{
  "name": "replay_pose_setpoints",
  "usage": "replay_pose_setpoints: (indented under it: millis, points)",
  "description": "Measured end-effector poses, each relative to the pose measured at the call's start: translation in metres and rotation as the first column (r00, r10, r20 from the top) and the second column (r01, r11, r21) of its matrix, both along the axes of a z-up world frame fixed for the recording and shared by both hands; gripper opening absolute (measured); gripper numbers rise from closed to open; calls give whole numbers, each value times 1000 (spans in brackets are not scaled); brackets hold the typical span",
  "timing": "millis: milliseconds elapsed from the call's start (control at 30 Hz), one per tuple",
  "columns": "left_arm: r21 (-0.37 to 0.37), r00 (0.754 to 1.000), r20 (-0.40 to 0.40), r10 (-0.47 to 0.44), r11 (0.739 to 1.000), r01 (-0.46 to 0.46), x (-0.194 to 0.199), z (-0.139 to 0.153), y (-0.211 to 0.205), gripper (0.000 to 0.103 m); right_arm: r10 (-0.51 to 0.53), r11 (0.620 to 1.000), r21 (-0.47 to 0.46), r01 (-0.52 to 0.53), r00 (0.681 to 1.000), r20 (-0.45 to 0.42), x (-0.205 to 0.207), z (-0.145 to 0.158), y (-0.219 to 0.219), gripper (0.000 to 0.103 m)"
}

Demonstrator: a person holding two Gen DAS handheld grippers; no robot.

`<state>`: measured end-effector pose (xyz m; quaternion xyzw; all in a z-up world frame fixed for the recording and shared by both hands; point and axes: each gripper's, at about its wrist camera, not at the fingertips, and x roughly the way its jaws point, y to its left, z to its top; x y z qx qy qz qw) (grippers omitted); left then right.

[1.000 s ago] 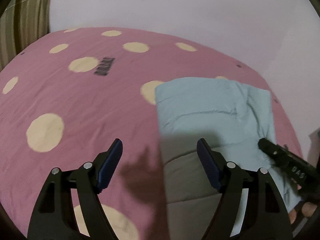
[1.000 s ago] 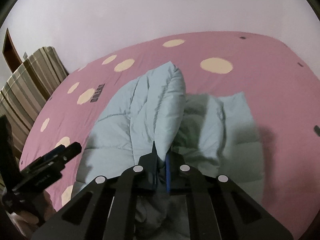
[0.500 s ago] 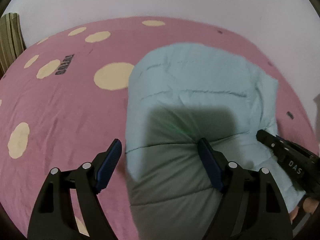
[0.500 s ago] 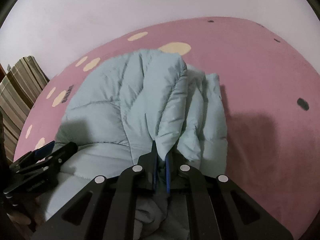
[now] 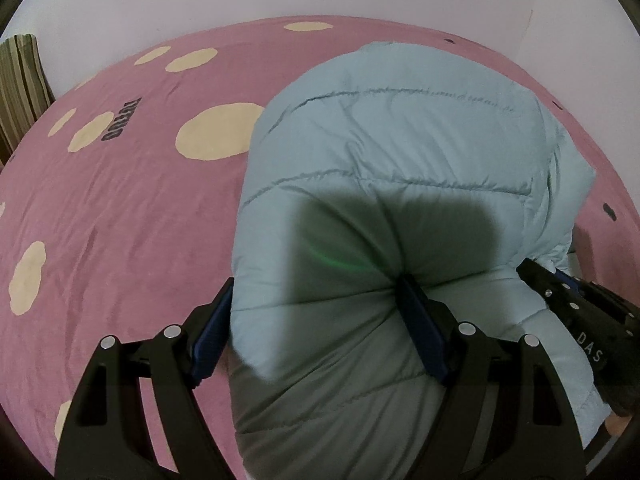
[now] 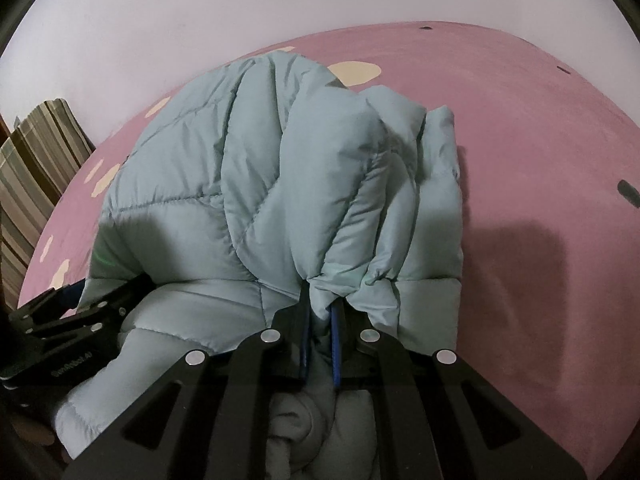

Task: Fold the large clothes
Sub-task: 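Grasp the bundle with the left gripper while the right gripper releases it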

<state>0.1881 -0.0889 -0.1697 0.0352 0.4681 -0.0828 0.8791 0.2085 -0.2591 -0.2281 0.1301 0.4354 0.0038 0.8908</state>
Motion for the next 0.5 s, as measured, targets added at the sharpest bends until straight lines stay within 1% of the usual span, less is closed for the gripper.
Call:
replay_pose_setpoints:
  millis: [200,367,500]
  points:
    - [6,1000,12,1,1000,-1,-1,0,-2,80,-9,1000,-1,9,1000,17,-4,3,-1,6]
    - [-6,999,41,-10,1000,11,-8,9,1,80,-8,1000,13,7,1000,27,-13,8,-4,10]
    - [-31,999,40,-16,999,18,-14,24,9,79,-12,1000,-6,12,1000,7,-21,27,-6,19]
